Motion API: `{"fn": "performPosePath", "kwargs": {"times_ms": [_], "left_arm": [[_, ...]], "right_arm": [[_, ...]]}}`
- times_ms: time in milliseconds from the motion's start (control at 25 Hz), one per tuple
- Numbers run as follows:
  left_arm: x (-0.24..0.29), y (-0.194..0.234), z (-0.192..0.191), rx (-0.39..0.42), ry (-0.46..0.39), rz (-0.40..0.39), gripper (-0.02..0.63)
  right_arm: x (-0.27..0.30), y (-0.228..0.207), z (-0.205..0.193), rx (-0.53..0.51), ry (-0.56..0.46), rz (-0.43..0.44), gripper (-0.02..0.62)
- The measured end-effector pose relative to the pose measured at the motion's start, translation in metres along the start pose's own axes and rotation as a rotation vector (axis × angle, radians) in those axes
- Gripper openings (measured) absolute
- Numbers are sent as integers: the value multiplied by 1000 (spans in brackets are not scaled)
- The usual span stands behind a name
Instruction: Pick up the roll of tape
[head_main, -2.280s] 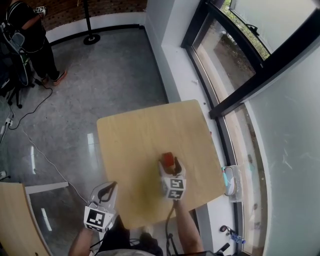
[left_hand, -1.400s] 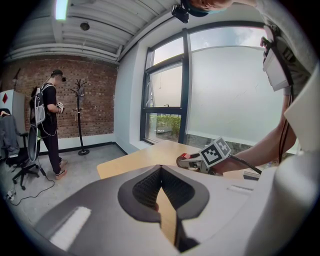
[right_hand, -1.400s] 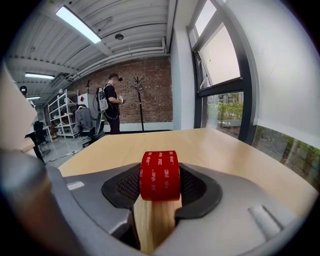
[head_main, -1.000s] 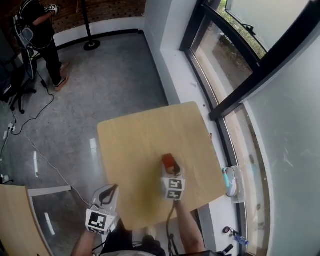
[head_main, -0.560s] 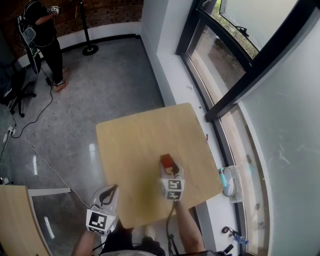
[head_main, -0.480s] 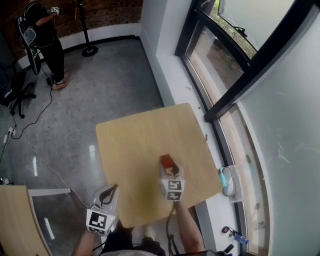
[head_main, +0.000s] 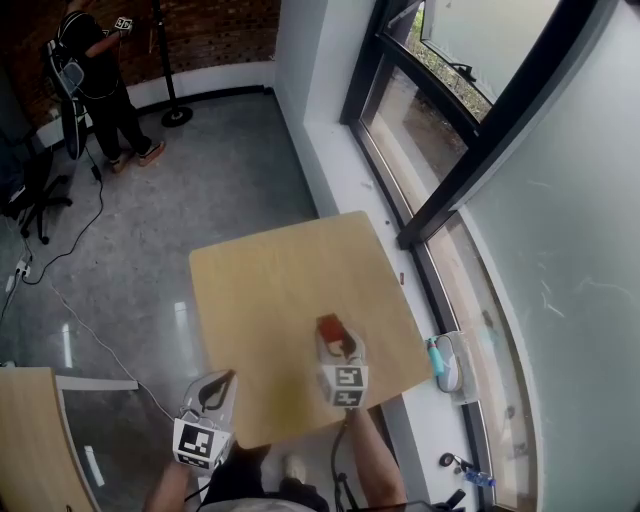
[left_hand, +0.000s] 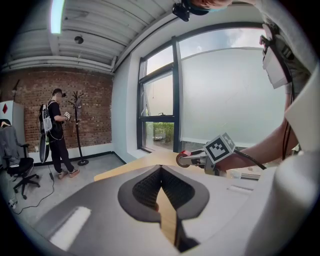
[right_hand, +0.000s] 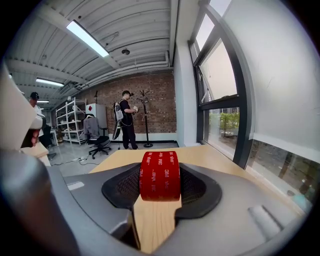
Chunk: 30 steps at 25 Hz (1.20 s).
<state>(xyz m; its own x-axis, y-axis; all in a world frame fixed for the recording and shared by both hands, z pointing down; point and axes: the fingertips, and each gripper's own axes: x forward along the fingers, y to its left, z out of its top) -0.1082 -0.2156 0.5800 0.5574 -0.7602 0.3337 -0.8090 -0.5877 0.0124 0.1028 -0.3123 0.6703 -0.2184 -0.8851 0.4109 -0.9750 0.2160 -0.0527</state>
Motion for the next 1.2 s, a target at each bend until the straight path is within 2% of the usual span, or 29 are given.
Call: {"fn": "performPosePath", "kwargs": {"times_ms": [840,1200], "left_arm": [[-58,-59,35,28,-89,7,0],[-84,-78,46,48,-116,41,0]], "right_arm": [[-139,25,53,37,-162,37,209],[-198,31,68,42,-214,55,207]]}}
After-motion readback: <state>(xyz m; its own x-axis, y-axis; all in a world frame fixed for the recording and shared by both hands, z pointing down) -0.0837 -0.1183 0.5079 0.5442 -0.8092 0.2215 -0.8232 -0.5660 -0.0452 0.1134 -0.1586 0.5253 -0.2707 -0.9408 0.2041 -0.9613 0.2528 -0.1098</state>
